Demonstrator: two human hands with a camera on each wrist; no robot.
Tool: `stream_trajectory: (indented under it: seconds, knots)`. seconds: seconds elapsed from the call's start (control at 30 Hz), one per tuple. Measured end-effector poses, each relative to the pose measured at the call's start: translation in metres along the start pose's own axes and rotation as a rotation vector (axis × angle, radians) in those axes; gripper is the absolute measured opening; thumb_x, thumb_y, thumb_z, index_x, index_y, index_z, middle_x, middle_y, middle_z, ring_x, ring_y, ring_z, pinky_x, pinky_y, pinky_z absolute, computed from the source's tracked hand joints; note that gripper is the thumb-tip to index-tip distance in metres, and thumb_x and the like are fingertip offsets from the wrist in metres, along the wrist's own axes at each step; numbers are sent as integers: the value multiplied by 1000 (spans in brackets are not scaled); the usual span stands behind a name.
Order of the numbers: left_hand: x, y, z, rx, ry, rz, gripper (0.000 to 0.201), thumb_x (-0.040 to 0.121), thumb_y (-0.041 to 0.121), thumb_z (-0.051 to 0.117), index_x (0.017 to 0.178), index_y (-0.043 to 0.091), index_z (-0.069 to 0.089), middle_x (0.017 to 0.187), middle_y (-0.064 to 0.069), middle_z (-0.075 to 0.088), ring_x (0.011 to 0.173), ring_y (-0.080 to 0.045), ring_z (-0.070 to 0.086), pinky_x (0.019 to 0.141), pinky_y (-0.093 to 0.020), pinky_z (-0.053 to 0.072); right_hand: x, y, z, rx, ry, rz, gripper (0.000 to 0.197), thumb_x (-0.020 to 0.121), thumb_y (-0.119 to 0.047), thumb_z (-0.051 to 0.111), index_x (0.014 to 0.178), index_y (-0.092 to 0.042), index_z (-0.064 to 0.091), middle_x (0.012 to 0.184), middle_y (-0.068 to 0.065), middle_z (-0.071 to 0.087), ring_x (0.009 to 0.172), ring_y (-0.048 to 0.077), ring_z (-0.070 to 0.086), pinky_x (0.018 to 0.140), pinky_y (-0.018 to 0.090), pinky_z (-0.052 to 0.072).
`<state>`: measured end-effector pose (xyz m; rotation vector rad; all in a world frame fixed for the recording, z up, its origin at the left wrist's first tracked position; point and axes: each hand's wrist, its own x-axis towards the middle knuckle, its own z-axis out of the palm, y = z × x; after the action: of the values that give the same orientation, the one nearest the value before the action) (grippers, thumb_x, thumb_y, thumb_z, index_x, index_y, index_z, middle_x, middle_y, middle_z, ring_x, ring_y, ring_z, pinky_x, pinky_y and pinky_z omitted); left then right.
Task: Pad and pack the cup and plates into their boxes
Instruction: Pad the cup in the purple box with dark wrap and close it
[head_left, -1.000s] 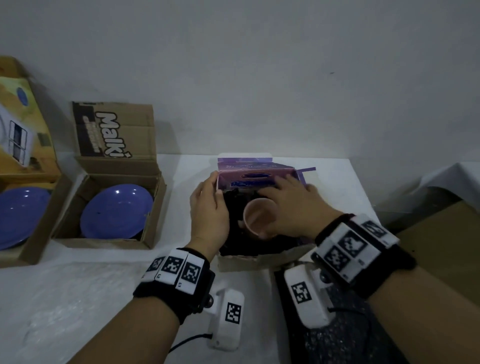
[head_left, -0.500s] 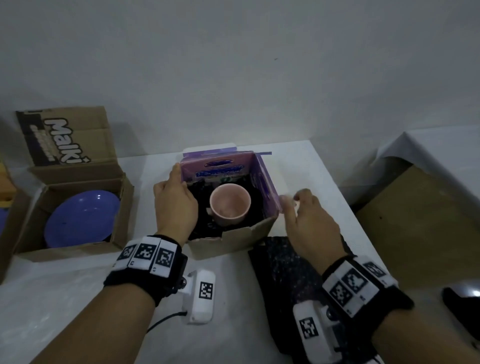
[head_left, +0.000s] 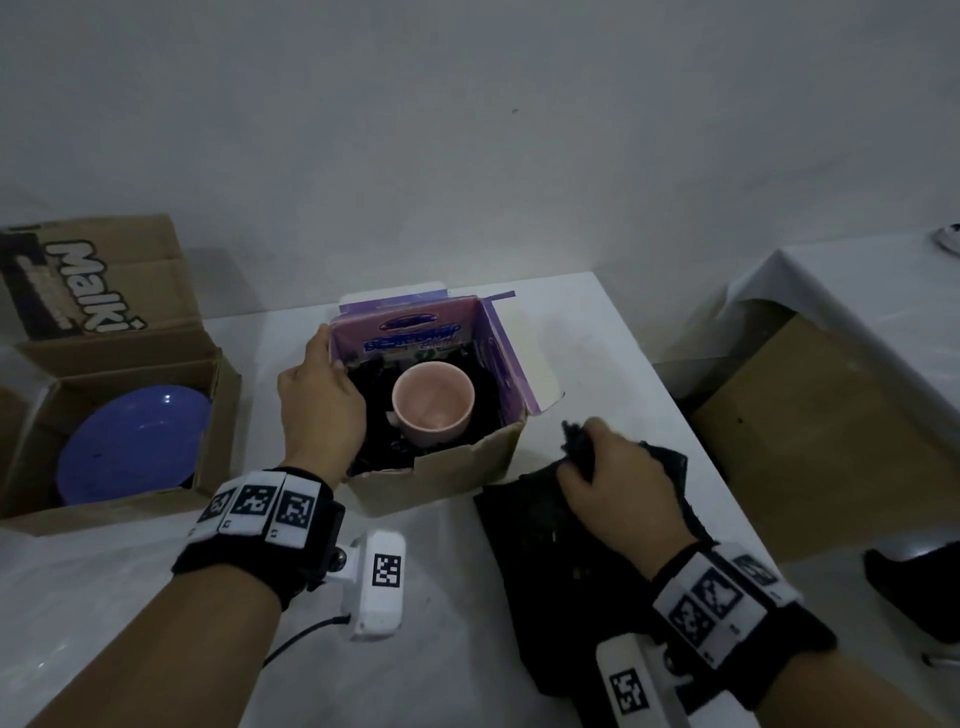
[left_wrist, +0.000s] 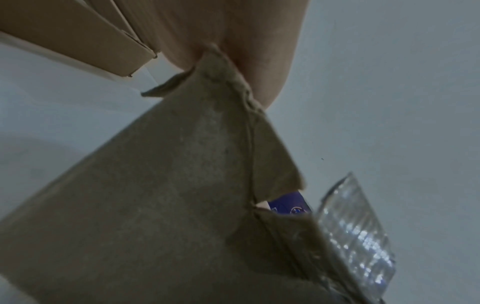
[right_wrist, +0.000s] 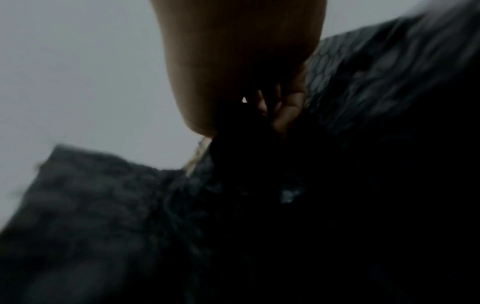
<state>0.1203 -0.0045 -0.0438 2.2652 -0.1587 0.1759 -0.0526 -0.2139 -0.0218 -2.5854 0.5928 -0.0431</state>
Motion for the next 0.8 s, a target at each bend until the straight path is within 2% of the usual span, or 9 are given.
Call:
stream_trajectory:
  seconds: [0.13, 0.2, 0.27, 0.33, 0.4, 0.5, 0.57, 0.67, 0.8]
  knots:
    - [1, -2, 1, -21, -8, -10, 45, 98, 10, 34, 142, 19, 36, 120, -24, 55, 115, -40, 46, 89, -39, 40, 24, -3, -34, 202, 290, -57, 16, 87, 0, 48, 97, -11, 42, 72, 7, 51, 64, 25, 47, 56, 32, 33]
    - [0, -1, 0, -32, -9, -7, 44, 98, 10, 34, 141, 20, 37, 119, -23, 56, 114, -40, 47, 89, -39, 39, 36, -8, -47, 347, 439, -118, 28, 82, 10, 44, 100, -11, 49, 88, 16, 55, 77, 25, 51, 68, 30, 39]
    - [0, 0, 0, -39, -11, -14, 44, 98, 10, 34, 142, 20, 37, 119, -23, 56, 114, -40, 46, 89, -39, 39, 46, -22, -51, 461, 503, -170, 37, 78, 10, 41, 103, -13, 54, 104, 15, 55, 90, 21, 52, 79, 27, 42]
    - [1, 0, 1, -37, -16, -19, 44, 99, 11, 33, 142, 20, 37, 120, -22, 56, 115, -38, 44, 89, -37, 37, 49, -39, -44, 486, 435, -216, 37, 82, 7, 45, 113, -11, 53, 118, 14, 48, 96, 10, 46, 86, 15, 39]
    - [1, -3, 2, -35, -20, -14, 45, 98, 10, 33, 142, 20, 36, 123, -20, 55, 114, -36, 42, 87, -34, 34, 49, -48, -25, 385, 259, -234, 39, 88, -11, 59, 125, -8, 47, 129, 12, 38, 98, 4, 42, 86, 7, 33]
    - [2, -6, 3, -45, -18, -5, 45, 98, 10, 33, 142, 19, 36, 125, -20, 55, 113, -35, 43, 86, -31, 33, 52, -43, 4, 140, 46, -242, 73, 77, -40, 72, 136, -15, 37, 136, 8, 30, 118, 24, 41, 100, 31, 38]
    - [2, -7, 4, -55, -7, -1, 44, 99, 11, 34, 142, 19, 37, 122, -20, 56, 112, -35, 45, 86, -31, 35, 60, -44, 3, -43, 23, -222, 69, 78, -36, 70, 136, -18, 36, 135, 9, 32, 115, 32, 43, 93, 42, 43]
    - [1, -8, 4, -69, -5, -1, 43, 99, 13, 33, 141, 20, 38, 122, -17, 56, 112, -34, 45, 86, -31, 35, 75, -61, -13, -305, -4, -289, 54, 84, -19, 59, 132, -20, 34, 127, 7, 41, 95, 36, 57, 62, 36, 44]
    - [3, -12, 6, -106, 14, 24, 42, 99, 13, 35, 140, 18, 41, 114, -16, 62, 105, -37, 52, 86, -35, 41, 94, -99, -45, -220, 258, -428, 40, 79, -10, 56, 116, -20, 43, 116, 7, 48, 73, 36, 57, 53, 32, 38]
